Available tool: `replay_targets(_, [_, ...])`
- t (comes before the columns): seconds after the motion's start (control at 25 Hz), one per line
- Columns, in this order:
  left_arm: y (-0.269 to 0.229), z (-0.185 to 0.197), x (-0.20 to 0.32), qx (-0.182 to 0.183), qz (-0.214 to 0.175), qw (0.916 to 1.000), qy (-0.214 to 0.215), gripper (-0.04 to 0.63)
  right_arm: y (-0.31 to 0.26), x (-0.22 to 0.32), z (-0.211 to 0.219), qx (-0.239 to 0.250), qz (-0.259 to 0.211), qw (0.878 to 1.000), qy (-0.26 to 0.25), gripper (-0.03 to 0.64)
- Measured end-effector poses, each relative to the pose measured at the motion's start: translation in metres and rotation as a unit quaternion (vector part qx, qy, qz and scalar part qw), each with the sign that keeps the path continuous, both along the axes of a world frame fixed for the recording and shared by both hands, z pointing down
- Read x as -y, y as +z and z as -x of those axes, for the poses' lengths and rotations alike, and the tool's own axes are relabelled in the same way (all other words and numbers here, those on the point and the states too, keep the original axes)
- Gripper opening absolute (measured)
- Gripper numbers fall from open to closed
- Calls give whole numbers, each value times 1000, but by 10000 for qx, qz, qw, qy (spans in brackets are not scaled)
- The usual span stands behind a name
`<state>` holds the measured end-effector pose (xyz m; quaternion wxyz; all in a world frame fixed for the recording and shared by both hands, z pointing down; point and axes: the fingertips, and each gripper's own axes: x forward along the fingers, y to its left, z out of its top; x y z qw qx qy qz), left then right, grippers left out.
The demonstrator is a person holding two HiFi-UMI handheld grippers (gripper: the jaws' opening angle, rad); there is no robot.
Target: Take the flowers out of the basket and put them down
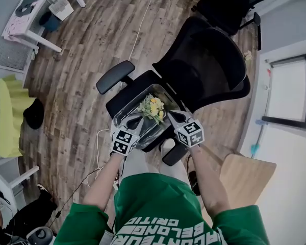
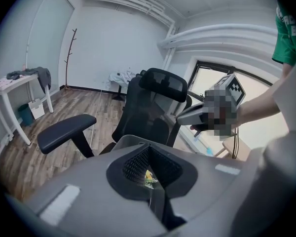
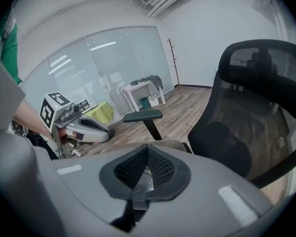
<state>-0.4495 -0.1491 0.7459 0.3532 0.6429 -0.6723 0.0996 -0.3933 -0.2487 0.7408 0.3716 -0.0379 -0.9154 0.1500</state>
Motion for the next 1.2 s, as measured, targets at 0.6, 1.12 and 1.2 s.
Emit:
replay_targets(0.6, [112, 19, 28, -181, 277, 9990, 286, 12, 99, 3, 24, -388, 320, 9981, 358, 6])
replay_targets(1.12, [210, 18, 51, -821, 640, 9946, 39, 12, 186, 8, 35, -726, 685, 9936, 532, 6])
replay_targets(1.2, [223, 18, 52, -925, 749, 9929, 4, 12, 193, 10, 37, -791, 733, 9924, 595, 6])
